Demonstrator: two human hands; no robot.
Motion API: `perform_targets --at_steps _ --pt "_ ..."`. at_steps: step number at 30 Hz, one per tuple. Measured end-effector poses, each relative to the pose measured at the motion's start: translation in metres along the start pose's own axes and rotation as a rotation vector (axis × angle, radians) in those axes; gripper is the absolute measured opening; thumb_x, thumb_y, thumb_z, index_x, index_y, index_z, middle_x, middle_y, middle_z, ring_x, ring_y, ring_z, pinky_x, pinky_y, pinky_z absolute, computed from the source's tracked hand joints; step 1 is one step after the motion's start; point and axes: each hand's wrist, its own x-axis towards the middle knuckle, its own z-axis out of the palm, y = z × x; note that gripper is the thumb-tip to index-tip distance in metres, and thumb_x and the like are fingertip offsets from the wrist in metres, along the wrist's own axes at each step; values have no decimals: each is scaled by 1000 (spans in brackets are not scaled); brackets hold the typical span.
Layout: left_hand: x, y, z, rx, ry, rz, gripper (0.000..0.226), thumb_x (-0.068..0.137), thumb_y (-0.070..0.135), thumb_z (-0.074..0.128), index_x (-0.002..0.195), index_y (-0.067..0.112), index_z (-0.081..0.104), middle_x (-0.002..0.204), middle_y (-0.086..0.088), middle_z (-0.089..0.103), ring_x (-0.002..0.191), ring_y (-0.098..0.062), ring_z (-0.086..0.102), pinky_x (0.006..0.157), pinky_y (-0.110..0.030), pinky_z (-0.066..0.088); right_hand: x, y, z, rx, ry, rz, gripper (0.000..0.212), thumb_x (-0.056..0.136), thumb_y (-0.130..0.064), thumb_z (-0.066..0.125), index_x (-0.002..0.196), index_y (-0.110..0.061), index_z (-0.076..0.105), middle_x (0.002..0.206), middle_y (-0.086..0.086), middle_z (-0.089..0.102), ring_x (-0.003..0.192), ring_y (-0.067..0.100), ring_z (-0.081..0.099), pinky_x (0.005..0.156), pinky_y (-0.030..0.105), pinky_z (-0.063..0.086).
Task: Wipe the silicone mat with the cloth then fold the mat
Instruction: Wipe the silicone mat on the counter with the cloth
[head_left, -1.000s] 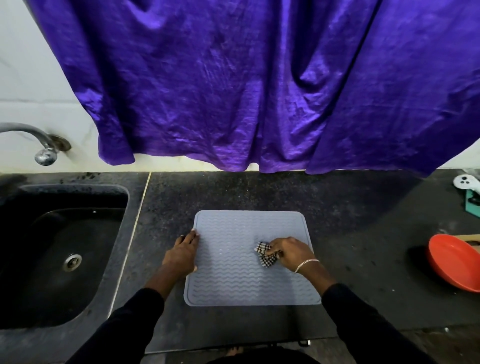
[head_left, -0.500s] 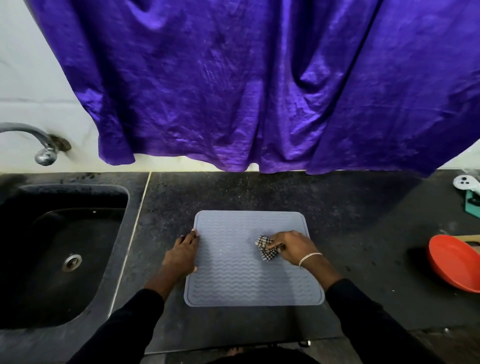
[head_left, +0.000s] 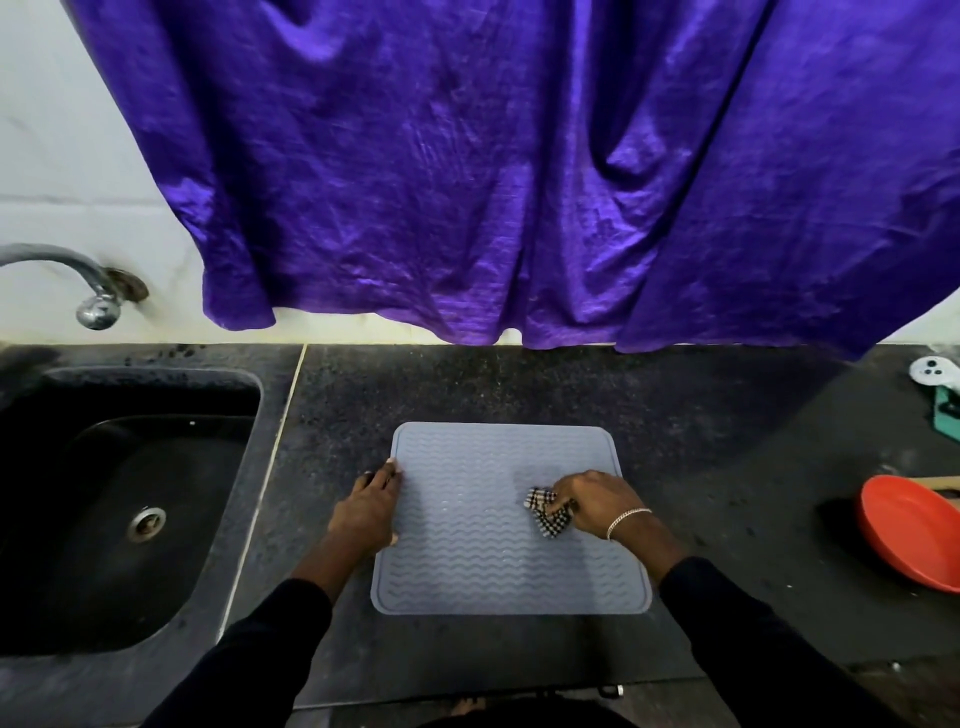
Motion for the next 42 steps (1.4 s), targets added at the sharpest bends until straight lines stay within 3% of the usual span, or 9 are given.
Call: perform_targets --at_steps 6,13,16,21,31,36,42 --pt "0 -1 1 -2 10 2 112 84 32 78 162 17 -1 169 5 -11 156 -31 5 117 -50 37 14 -31 -5 80 30 -57 37 87 -31 64 121 -46 70 136 -15 65 126 17 61 103 34 51" --pt "0 -1 1 -6 14 5 111 84 32 78 162 17 0 169 5 -10 156 -31 5 118 -49 37 12 -40 18 122 41 -82 44 90 -18 62 128 -38 68 141 -11 62 129 17 59 104 31 49" --pt "1 -1 2 3 11 5 110 85 33 76 162 17 -1 169 6 -10 156 -30 4 117 -49 38 4 -26 17 78 32 -37 48 89 -15 59 126 -44 68 145 -16 58 132 16 56 106 31 48" --pt "0 -1 3 -1 20 0 111 85 33 76 162 18 -1 169 6 -10 156 -29 4 116 -49 39 9 -21 0 18 33 50 37 86 -25 64 117 -43 71 134 -9 66 128 20 60 101 32 51" --pt "-3 1 2 -7 14 1 109 86 33 75 162 18 -1 169 6 -10 156 -30 4 116 -50 39 29 -73 8 127 49 -106 41 88 -23 62 123 -43 70 140 -13 63 129 18 59 108 32 48" --pt "-3 0 0 11 13 4 108 87 33 75 162 18 -2 169 5 -11 156 -30 3 117 -49 39 17 -56 23 114 49 -120 47 89 -17 62 128 -43 67 146 -16 57 133 16 54 111 29 43" --pt "-3 2 0 17 3 0 109 87 33 74 162 19 -4 169 5 -14 156 -30 3 117 -49 38 21 -43 4 45 25 -41 39 86 -26 67 122 -39 70 137 -13 64 128 17 59 105 32 49"
